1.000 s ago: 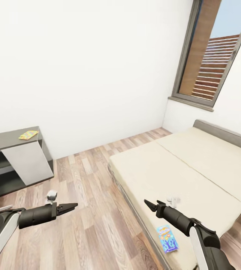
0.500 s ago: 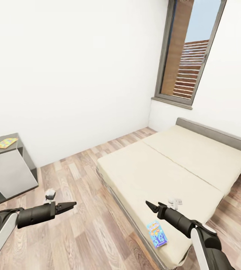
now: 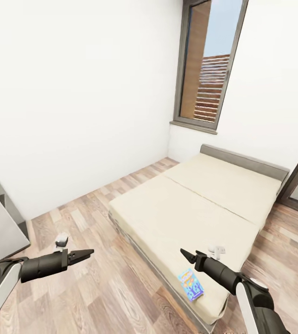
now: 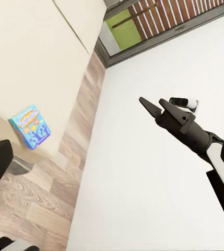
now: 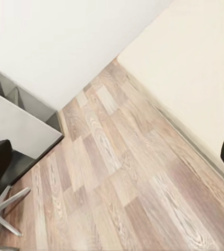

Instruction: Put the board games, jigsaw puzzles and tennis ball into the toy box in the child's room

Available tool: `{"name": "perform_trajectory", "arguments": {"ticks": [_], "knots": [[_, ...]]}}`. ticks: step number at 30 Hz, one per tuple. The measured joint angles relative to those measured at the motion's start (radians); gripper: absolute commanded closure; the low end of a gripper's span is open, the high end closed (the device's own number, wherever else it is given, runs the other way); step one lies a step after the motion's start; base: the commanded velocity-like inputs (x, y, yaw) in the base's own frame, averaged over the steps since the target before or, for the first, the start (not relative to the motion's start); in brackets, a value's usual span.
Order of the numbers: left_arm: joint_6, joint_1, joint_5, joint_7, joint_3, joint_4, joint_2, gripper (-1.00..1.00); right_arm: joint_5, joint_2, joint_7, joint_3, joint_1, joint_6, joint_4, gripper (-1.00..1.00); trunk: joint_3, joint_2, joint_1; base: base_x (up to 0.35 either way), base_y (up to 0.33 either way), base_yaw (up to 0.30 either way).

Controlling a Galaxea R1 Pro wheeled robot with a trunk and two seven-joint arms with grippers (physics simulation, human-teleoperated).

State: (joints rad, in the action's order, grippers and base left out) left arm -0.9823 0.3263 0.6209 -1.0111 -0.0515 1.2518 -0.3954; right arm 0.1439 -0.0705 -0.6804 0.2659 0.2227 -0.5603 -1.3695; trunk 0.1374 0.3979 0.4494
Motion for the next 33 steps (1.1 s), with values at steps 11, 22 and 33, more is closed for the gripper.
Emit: {"name": "perform_trajectory", "arguments": {"ticks": [11, 22, 33], "knots": [[0.000, 0.000, 0.000, 0.000, -0.001, 0.000, 0.000, -1.00, 0.000, 0.001, 0.001, 0.001, 0.000, -0.001, 0.000, -1.00, -0.010, 0.000, 0.000, 0.000, 0.277, -0.261], [0.000, 0.000, 0.000, 0.000, -0.002, 0.000, 0.000, -1.00, 0.000, 0.001, 0.001, 0.002, 0.000, -0.001, 0.001, -1.00, -0.019, 0.000, 0.000, 0.000, 0.257, -0.261], [0.000, 0.000, 0.000, 0.000, -0.002, 0.000, 0.000, -1.00, 0.000, 0.001, 0.001, 0.002, 0.000, -0.001, 0.004, -1.00, -0.029, 0.000, 0.000, 0.054, 0.227, -0.260]]}}
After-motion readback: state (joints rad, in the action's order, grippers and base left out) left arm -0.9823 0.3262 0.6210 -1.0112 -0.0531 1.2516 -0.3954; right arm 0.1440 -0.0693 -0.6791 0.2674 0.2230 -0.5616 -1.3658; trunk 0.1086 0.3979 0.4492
